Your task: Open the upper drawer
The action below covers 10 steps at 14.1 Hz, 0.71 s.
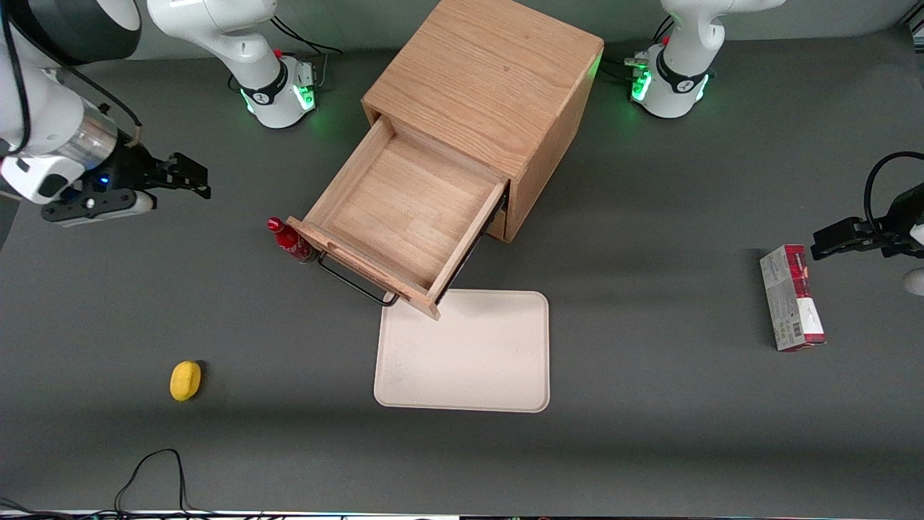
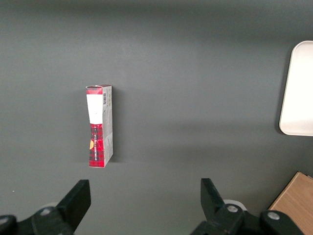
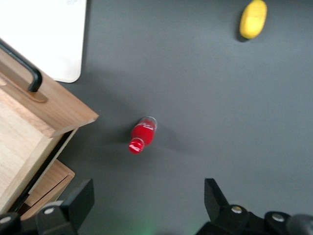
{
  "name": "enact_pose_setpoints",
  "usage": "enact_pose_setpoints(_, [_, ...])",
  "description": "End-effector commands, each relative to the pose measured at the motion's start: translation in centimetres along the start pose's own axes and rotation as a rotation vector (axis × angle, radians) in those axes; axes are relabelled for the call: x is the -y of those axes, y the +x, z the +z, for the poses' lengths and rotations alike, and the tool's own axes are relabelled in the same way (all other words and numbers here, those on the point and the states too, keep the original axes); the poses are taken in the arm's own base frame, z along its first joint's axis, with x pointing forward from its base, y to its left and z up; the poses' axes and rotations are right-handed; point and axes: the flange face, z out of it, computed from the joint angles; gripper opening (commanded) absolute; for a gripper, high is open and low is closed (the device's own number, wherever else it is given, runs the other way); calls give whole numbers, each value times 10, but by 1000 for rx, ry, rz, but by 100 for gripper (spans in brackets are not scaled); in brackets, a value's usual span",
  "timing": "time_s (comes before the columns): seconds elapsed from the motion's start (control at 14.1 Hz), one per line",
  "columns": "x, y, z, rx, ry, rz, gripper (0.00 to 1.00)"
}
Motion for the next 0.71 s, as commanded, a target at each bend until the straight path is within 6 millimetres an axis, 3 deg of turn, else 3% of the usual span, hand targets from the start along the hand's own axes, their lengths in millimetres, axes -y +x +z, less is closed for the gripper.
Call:
enact_pose_setpoints(0.0, [-6,-2,-8,-16,-34,3,100])
enact_pose_setpoints(0.28, [-21,7,-24,25,16,-77,100])
enact_pose_setpoints(0.64, [-23,15,-25,23,23,-67,100])
